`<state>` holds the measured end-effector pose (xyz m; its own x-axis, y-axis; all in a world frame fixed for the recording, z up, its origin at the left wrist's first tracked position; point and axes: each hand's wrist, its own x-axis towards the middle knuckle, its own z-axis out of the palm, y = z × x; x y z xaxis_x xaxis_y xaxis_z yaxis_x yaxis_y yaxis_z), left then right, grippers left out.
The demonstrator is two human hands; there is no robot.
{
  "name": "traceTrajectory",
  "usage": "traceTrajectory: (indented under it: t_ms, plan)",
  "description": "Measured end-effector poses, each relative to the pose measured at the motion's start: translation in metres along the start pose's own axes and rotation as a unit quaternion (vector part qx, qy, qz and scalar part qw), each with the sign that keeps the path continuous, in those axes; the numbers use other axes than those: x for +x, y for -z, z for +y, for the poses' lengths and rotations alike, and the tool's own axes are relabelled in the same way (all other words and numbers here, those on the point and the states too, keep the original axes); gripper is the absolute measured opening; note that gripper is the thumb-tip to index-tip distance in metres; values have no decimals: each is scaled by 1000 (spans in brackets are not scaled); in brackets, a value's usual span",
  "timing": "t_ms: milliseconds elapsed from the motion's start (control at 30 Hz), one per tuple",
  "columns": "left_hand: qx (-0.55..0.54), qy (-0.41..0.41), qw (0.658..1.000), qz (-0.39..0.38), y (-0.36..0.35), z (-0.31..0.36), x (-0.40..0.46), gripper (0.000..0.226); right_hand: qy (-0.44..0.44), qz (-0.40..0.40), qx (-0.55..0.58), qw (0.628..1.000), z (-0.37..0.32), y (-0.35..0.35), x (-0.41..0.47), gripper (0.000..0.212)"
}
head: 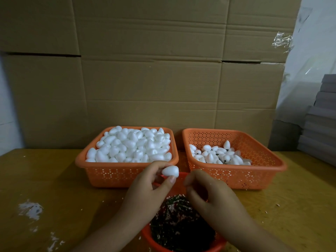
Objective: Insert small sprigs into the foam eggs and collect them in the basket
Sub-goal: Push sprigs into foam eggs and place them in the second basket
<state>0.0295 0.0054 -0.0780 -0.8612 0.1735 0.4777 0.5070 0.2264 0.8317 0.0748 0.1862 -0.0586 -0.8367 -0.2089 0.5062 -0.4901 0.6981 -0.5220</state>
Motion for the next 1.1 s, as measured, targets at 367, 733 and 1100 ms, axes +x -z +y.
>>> traceTrajectory:
  t_ms: [367,733,1100]
  plan:
    - [12,-17,999,-26,-1,3,-1,21,42,-260,-175,949,-3,5,5,36]
    - [29,-21,998,-44,-4,1,-1,28,28,-229,-157,960,4,2,6,18]
    - [33,-11,998,-48,-2,2,-2,29,-38,-26,8,999,7,-1,7,7]
